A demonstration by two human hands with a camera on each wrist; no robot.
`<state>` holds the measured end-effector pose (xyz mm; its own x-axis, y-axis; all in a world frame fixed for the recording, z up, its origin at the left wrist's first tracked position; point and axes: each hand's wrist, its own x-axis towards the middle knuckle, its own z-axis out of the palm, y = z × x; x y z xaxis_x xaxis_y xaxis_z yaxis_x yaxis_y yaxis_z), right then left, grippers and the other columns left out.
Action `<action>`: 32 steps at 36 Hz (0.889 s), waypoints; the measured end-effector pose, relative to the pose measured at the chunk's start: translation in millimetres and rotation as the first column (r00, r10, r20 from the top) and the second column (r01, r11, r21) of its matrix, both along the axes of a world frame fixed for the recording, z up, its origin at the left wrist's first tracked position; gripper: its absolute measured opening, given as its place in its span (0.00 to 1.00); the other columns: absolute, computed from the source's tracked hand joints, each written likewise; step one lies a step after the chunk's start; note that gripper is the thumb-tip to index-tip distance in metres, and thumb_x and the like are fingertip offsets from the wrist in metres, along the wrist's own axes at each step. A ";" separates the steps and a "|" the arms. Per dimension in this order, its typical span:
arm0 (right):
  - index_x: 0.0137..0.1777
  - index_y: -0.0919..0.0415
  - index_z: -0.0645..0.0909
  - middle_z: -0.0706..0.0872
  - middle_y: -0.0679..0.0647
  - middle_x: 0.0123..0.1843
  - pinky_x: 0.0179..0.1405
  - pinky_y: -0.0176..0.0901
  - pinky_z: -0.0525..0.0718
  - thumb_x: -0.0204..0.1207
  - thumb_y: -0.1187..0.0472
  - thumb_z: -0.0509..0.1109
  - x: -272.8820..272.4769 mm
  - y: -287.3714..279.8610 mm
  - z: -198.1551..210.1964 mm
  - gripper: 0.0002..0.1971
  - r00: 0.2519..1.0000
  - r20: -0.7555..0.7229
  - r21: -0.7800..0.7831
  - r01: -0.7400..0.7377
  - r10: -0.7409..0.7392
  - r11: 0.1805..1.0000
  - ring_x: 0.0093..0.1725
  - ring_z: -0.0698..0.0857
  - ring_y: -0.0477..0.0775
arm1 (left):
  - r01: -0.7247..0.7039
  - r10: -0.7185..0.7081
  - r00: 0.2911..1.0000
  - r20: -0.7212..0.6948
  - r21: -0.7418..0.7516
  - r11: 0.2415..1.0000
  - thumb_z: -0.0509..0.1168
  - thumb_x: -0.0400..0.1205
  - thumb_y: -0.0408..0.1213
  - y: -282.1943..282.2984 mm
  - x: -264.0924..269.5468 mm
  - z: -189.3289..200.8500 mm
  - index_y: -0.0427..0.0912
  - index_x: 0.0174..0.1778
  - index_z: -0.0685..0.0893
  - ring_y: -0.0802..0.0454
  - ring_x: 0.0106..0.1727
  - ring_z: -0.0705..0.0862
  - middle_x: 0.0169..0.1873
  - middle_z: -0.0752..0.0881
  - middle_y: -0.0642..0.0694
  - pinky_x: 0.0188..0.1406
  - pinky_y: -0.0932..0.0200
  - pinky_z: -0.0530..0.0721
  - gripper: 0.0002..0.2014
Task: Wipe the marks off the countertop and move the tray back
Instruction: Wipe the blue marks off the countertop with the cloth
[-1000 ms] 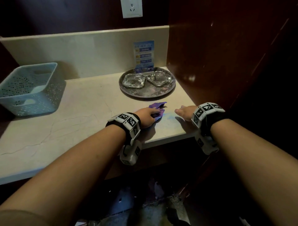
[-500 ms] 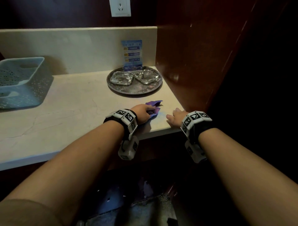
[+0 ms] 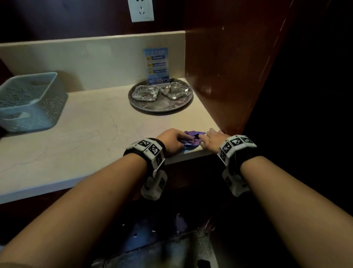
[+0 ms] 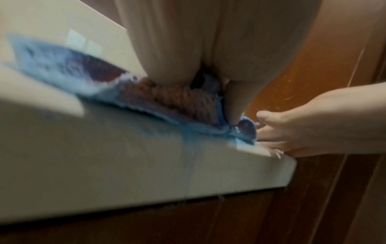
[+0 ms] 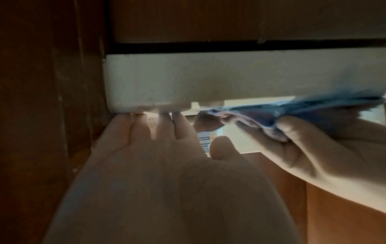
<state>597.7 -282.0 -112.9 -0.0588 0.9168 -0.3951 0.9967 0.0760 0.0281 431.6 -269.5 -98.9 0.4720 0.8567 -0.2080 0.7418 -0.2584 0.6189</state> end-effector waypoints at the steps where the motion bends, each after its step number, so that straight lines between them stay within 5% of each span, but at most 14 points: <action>1: 0.79 0.58 0.62 0.70 0.66 0.76 0.77 0.61 0.61 0.88 0.54 0.45 0.2 0.7 -0.3 0.22 1.000 0.000 0.000 0.004 -0.004 1.000 0.78 0.62 0.63 | 0.003 -0.003 1.000 0.012 0.004 1.000 0.61 0.76 0.22 1.0 -3.6 2.0 0.42 0.65 0.84 0.55 0.56 0.82 0.62 0.87 0.41 0.50 0.72 0.71 0.22; 12: 0.75 0.59 0.62 0.71 0.68 0.72 0.74 0.63 0.64 0.86 0.53 0.49 -6.4 9.6 -0.2 0.19 0.999 0.033 -0.045 0.035 -0.033 0.998 0.76 0.64 0.64 | -0.243 0.252 0.967 -0.037 0.152 0.958 0.62 0.82 0.32 21.9 -90.1 9.2 0.43 0.67 0.82 0.51 0.66 0.80 0.68 0.82 0.44 0.57 0.71 0.68 0.18; 17: 0.77 0.56 0.61 0.69 0.67 0.74 0.76 0.65 0.60 0.86 0.52 0.48 -9.2 10.9 -3.7 0.21 0.997 0.047 -0.049 0.056 -0.053 0.997 0.77 0.62 0.65 | -0.192 0.209 0.961 -0.183 0.110 0.975 0.59 0.83 0.33 16.2 -99.5 -11.5 0.51 0.76 0.72 0.41 0.77 0.70 0.77 0.70 0.40 0.76 0.56 0.65 0.24; 26: 0.76 0.54 0.60 0.68 0.68 0.73 0.77 0.64 0.60 0.86 0.50 0.47 -11.7 10.8 -6.2 0.21 0.993 0.065 -0.045 0.099 -0.096 0.994 0.76 0.63 0.69 | -0.111 0.127 0.982 -0.143 0.109 0.988 0.58 0.82 0.33 7.3 -86.4 -20.8 0.53 0.77 0.69 0.47 0.80 0.66 0.81 0.65 0.49 0.77 0.58 0.62 0.26; 32: 0.79 0.55 0.58 0.67 0.68 0.75 0.77 0.62 0.61 0.86 0.51 0.47 -12.5 12.2 -5.9 0.22 0.993 0.070 -0.040 0.097 -0.094 0.995 0.77 0.62 0.67 | -0.047 0.054 0.998 -0.042 0.136 0.990 0.59 0.81 0.33 -14.5 -57.1 -26.2 0.55 0.71 0.77 0.44 0.74 0.75 0.74 0.77 0.45 0.74 0.54 0.73 0.23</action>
<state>585.2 -269.8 -118.8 0.0564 0.8987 -0.4349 0.9953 -0.0163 0.0952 374.5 -284.0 -125.1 0.4201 0.9009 -0.1089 0.7825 -0.2988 0.5462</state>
